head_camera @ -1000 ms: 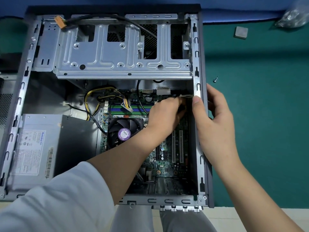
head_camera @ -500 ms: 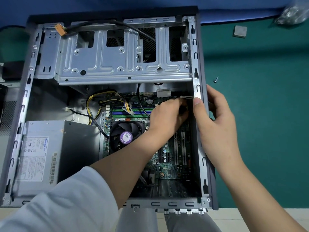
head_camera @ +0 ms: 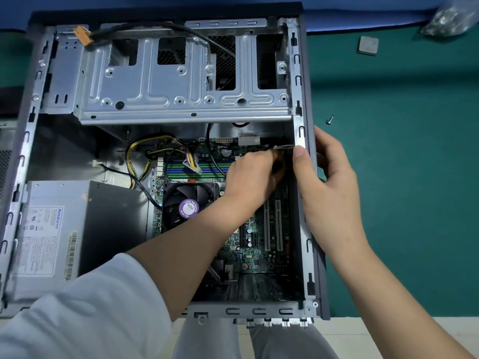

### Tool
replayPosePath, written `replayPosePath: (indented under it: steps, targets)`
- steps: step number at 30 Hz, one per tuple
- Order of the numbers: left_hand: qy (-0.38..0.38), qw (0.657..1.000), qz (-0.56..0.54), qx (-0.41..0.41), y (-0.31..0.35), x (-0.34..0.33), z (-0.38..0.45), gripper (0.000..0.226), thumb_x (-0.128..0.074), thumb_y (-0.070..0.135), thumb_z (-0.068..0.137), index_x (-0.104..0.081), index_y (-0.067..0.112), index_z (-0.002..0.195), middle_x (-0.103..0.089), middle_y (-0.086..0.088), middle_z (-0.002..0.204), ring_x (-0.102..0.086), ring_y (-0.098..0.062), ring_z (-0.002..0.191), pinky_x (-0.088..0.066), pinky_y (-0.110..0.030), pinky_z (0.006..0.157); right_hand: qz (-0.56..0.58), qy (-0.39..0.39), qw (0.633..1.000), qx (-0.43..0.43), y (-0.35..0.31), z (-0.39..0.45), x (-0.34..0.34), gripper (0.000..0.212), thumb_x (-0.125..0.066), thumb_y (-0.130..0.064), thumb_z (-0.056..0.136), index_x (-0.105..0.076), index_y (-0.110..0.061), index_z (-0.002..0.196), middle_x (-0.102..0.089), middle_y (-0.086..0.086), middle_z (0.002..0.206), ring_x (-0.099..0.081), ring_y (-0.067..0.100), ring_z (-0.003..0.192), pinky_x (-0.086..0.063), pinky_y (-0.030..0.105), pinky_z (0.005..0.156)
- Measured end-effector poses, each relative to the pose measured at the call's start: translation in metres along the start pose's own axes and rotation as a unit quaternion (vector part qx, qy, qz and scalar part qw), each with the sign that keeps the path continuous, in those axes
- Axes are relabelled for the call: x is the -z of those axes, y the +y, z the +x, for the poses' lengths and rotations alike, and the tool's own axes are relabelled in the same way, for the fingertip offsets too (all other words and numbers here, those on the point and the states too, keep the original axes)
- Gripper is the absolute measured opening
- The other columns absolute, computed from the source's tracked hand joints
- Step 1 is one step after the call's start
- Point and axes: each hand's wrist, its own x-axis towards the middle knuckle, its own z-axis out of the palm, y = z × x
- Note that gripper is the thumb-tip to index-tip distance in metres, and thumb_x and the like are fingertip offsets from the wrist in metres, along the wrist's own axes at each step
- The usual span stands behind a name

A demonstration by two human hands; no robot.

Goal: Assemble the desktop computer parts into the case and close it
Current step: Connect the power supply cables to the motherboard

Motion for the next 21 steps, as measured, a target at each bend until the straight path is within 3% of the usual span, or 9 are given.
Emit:
replayPosePath:
  steps: [8, 13, 21]
  targets:
    - [-0.006, 0.994, 0.085, -0.073, 0.0062, 0.0095, 0.0008, 0.011, -0.069, 0.01, 0.075, -0.066, 0.005, 0.085, -0.06, -0.018, 0.064, -0.058, -0.041, 0.049, -0.029, -0.031, 0.049, 0.002, 0.0, 1.0, 0.0, -0.0001, 0.0002, 0.0, 0.038, -0.056, -0.021, 0.094, -0.052, -0.023, 0.132, -0.06, -0.01, 0.124, -0.055, -0.005, 0.11, -0.041, 0.003, 0.08]
    - [-0.003, 0.995, 0.072, -0.073, 0.0064, 0.0089, 0.0013, 0.012, -0.064, 0.012, 0.081, -0.066, 0.003, 0.088, -0.062, -0.02, 0.071, -0.061, -0.043, 0.058, -0.031, -0.034, 0.052, 0.003, 0.0, 1.0, 0.002, -0.0006, -0.0001, -0.0001, 0.038, -0.056, -0.02, 0.094, -0.052, -0.023, 0.132, -0.06, -0.011, 0.125, -0.055, -0.007, 0.11, -0.04, 0.003, 0.08]
    - [-0.008, 1.0, 0.002, 0.002, 0.0034, 0.0035, 0.0032, 0.017, -0.059, 0.029, 0.087, -0.07, 0.017, 0.09, -0.064, -0.01, 0.079, -0.061, -0.038, 0.071, -0.036, -0.03, 0.056, 0.012, -0.003, 1.0, 0.004, 0.0002, -0.0003, 0.0003, 0.037, -0.055, -0.02, 0.094, -0.053, -0.023, 0.131, -0.06, -0.012, 0.124, -0.054, -0.005, 0.112, -0.04, 0.001, 0.079]
